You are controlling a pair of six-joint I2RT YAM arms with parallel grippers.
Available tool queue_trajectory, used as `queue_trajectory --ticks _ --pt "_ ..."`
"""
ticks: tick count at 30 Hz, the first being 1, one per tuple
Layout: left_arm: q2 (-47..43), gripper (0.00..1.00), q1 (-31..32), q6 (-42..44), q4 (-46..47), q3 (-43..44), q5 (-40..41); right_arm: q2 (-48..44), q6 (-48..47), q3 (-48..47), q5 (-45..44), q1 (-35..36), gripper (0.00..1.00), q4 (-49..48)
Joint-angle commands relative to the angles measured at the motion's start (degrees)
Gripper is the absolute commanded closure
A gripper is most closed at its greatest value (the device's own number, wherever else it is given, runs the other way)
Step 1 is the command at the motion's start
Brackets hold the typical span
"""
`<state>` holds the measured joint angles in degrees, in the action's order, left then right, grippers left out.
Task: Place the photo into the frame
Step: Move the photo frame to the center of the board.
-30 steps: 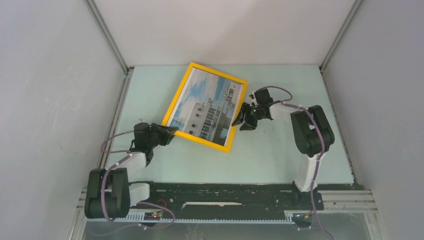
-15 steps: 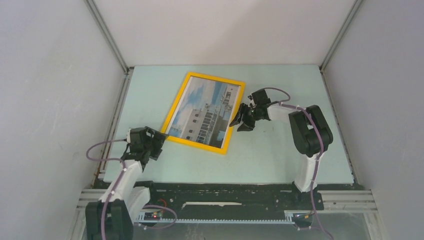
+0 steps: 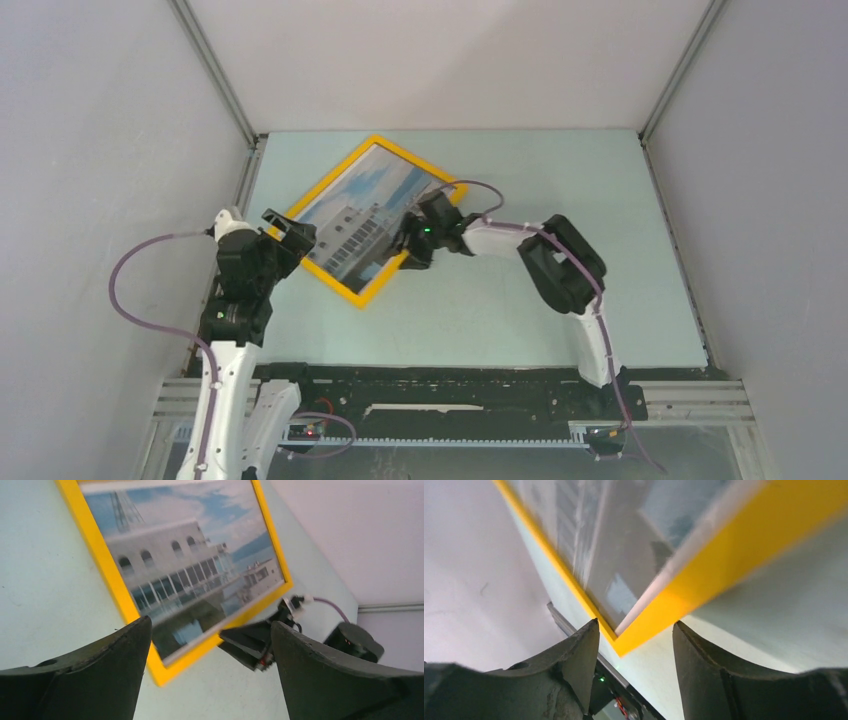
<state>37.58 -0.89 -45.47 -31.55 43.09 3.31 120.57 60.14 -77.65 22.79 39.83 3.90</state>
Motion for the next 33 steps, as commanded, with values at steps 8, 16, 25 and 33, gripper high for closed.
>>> queue_trajectory --ticks 8,16,25,33 --pt "-2.31 0.0 2.03 6.81 -5.13 6.19 -1.86 -0.48 -5.4 0.48 5.19 -3.79 0.23 -11.68" --pt "-1.73 0.0 3.69 8.67 -5.13 10.73 -2.87 5.05 -0.52 -1.96 6.19 -5.15 0.22 -16.24" --pt "-3.4 0.0 4.57 9.79 -6.69 12.97 -1.78 15.57 10.94 -11.34 1.94 1.15 0.26 -24.42" --pt "-4.27 0.0 4.62 10.8 -7.82 13.84 -1.42 19.61 8.68 -20.65 -0.47 1.11 0.26 -19.99"
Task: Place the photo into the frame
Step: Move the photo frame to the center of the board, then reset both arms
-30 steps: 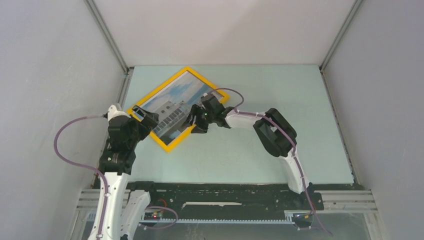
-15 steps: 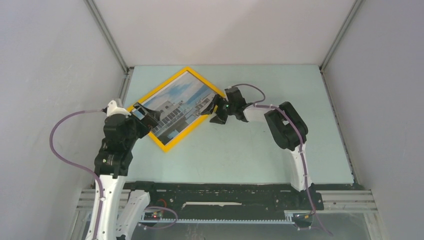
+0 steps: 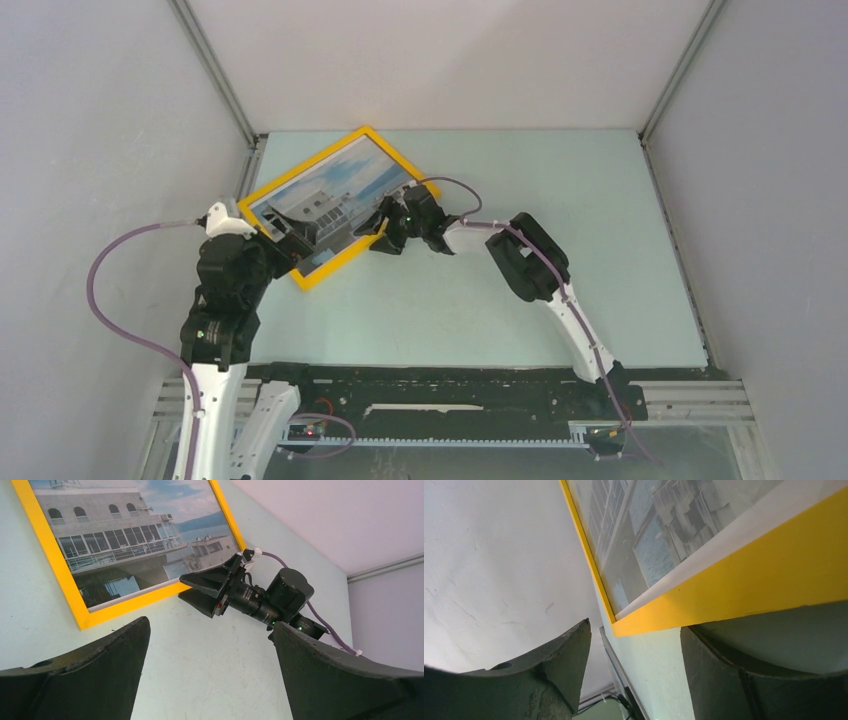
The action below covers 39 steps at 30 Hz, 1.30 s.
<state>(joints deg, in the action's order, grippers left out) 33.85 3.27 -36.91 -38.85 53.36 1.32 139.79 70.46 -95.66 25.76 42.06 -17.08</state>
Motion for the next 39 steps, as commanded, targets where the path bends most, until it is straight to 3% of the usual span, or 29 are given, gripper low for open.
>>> queue_trajectory --ticks 1,5,9,15,20,24,28,34,39 --pt "-0.53 0.0 0.43 2.52 -0.6 3.69 0.65 -0.32 -3.44 -3.24 -2.75 -1.44 0.26 2.34" --pt "-0.12 0.0 0.44 5.2 -0.61 5.89 -0.68 -11.41 -10.77 2.63 0.97 -3.43 0.22 7.15" --pt "-0.54 0.0 0.5 8.55 1.69 8.18 -5.15 -30.89 -23.83 10.22 -0.8 -5.9 0.06 26.1" --pt "4.05 0.0 0.55 15.34 10.63 12.84 -21.53 -63.78 -38.96 18.84 -6.59 -12.83 0.02 46.45" --pt "9.32 0.0 3.02 15.78 13.58 23.01 -25.92 -84.84 -50.95 17.15 -19.09 -16.4 0.0 57.49" --pt "11.99 0.0 3.46 16.26 13.77 32.47 -26.68 -91.58 -55.48 7.86 -30.78 -16.81 0.0 66.35" --pt "11.63 0.0 3.47 16.42 14.51 40.16 -25.64 -95.72 -57.38 0.98 -33.51 -16.8 0.0 69.03" --pt "5.87 0.0 3.42 16.07 20.1 38.38 -21.76 -99.52 -59.74 -0.32 -35.89 -16.8 0.0 66.66" --pt "4.12 0.0 3.42 16.64 20.66 36.86 -23.66 -101.59 -59.29 -0.69 -35.83 -16.75 0.01 66.5"
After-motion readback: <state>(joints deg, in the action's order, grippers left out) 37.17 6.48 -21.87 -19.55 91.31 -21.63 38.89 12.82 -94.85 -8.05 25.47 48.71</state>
